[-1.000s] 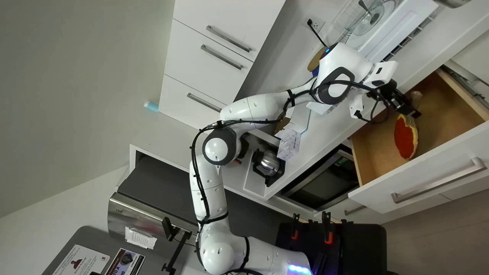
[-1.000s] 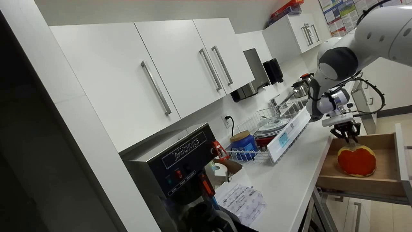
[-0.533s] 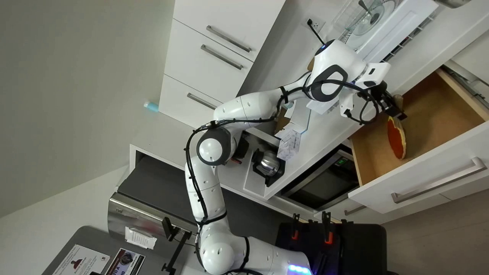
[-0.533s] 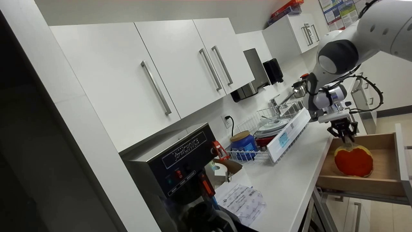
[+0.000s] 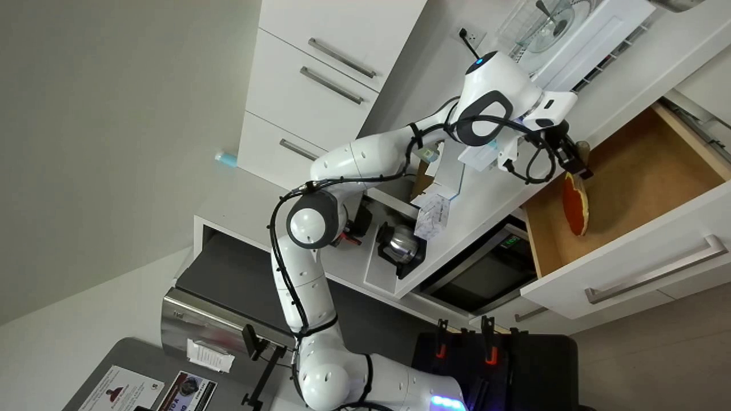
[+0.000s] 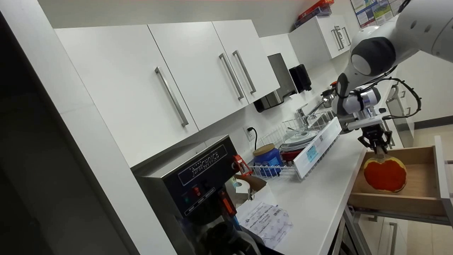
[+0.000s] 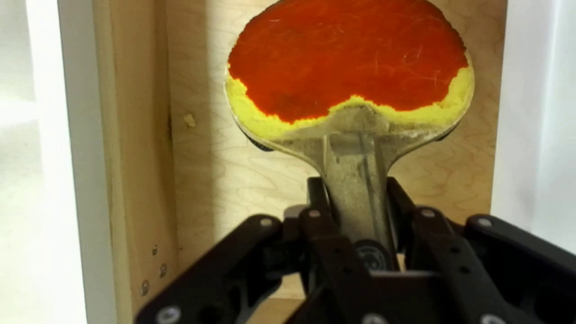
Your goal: Remove the racket from the drawer and put it on the kitchen counter
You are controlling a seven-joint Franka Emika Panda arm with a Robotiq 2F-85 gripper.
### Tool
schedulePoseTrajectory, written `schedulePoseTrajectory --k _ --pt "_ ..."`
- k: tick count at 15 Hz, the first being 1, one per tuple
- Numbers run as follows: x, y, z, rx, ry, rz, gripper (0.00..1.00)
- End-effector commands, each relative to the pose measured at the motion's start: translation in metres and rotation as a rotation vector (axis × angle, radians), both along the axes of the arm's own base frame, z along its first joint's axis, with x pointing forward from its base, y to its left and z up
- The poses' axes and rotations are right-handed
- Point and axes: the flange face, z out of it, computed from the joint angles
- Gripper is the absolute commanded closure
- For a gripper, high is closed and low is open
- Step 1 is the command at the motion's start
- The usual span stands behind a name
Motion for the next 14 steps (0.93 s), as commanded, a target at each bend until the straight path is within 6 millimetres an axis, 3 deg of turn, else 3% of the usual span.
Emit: schedulePoseTrajectory --k 1,9,14 --pt "-0.009 0.007 0.024 0.103 -0.011 0.010 0.91" --pt "-0.017 0.000 0.068 0.234 -0.052 -0.037 0.91" --pt "-0.010 0.012 0.095 0.299 -0.112 -0.071 0.91"
